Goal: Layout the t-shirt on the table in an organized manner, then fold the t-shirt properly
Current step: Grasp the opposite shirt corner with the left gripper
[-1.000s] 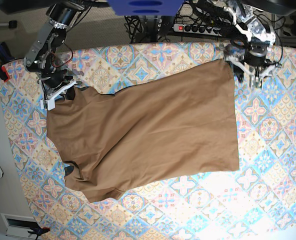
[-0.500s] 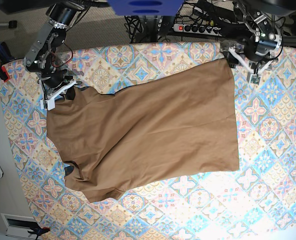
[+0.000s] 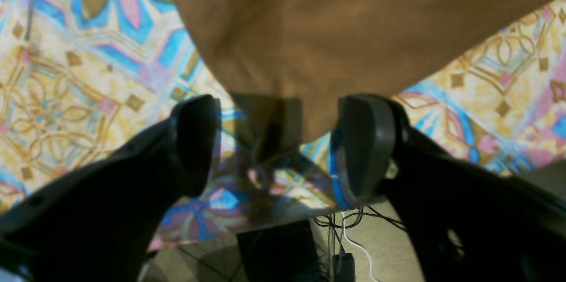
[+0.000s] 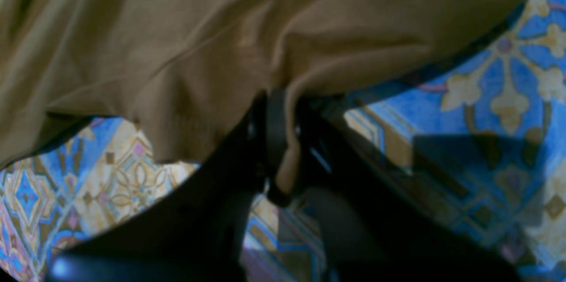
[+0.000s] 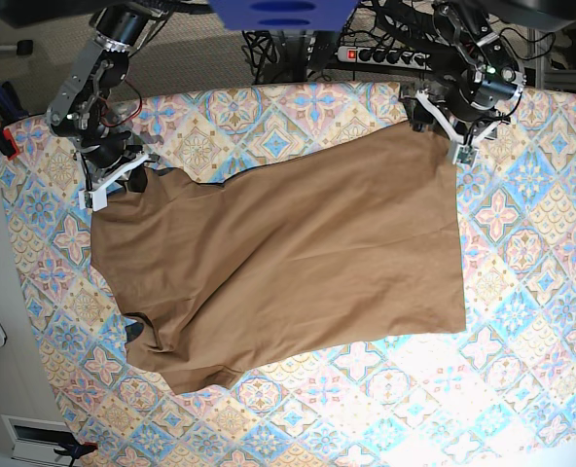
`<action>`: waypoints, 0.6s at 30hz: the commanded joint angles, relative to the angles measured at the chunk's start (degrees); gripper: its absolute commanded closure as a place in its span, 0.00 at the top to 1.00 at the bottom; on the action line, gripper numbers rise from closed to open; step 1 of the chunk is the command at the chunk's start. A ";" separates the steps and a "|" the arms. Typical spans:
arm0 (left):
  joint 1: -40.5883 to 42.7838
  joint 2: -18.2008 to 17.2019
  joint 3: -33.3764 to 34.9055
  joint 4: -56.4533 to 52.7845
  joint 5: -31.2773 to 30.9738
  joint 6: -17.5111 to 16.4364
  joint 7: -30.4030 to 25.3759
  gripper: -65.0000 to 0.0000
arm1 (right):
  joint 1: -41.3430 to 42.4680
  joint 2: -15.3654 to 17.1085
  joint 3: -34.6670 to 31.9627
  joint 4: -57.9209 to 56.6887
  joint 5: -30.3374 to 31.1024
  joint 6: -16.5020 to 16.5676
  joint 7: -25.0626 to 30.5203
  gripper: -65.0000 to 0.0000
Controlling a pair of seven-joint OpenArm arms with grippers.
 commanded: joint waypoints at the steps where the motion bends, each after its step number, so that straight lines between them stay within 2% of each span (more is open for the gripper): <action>1: 0.01 -0.17 -0.04 0.15 -0.68 0.27 -0.66 0.63 | -0.89 -0.03 -0.10 -0.22 -2.55 -0.20 -4.66 0.00; 3: -0.34 -0.17 -0.04 -0.47 -0.76 0.27 -0.66 0.51 | -0.89 -0.03 -0.10 -0.22 -2.55 -0.20 -4.66 0.00; 8: -1.84 -0.34 -0.48 -3.01 -0.06 0.27 -0.66 0.05 | -0.97 -0.03 -0.10 -0.22 -2.55 -0.20 -4.66 0.00; 9: -1.92 -0.34 -0.48 -3.45 0.38 0.27 -0.66 0.00 | -0.97 -0.03 -0.10 -0.22 -2.55 -0.20 -4.66 0.00; 13: -2.01 -0.26 -0.48 -3.63 4.77 0.27 -0.66 0.00 | -0.97 -0.03 -0.10 -0.22 -2.55 -0.20 -4.66 0.00; 18: -1.92 -0.26 -0.48 -3.45 5.48 0.27 -0.66 0.00 | -0.97 -0.03 -0.10 -0.22 -2.55 -0.20 -4.66 0.00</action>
